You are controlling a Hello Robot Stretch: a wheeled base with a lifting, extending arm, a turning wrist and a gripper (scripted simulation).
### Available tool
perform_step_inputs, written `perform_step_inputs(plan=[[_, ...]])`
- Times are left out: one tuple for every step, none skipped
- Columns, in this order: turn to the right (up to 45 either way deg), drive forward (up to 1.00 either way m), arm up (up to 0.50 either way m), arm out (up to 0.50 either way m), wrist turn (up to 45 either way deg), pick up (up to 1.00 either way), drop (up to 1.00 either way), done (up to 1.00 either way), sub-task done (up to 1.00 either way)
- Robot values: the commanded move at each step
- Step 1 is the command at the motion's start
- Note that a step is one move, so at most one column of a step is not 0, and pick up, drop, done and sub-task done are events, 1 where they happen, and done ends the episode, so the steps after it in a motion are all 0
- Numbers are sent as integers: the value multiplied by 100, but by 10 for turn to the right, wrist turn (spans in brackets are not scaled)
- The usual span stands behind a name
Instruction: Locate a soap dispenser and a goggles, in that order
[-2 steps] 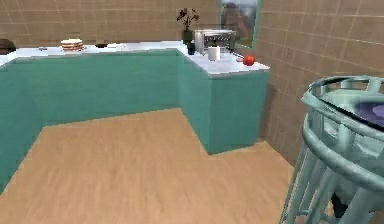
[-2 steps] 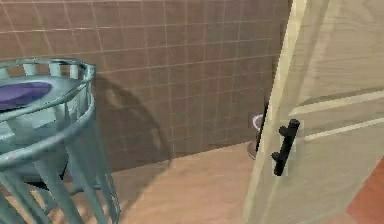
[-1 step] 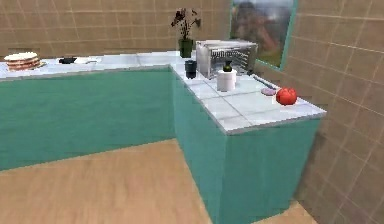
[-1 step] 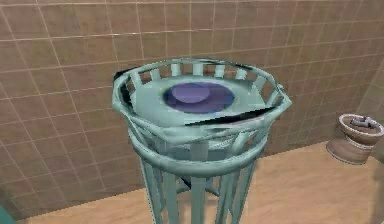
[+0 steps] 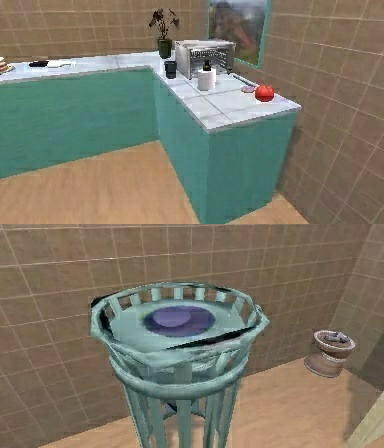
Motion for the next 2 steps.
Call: perform_step_inputs(plan=[[0, 45, 0, 0, 0, 0, 0, 0, 0], [0, 0, 0, 0, 0, 0, 0, 0, 100]])
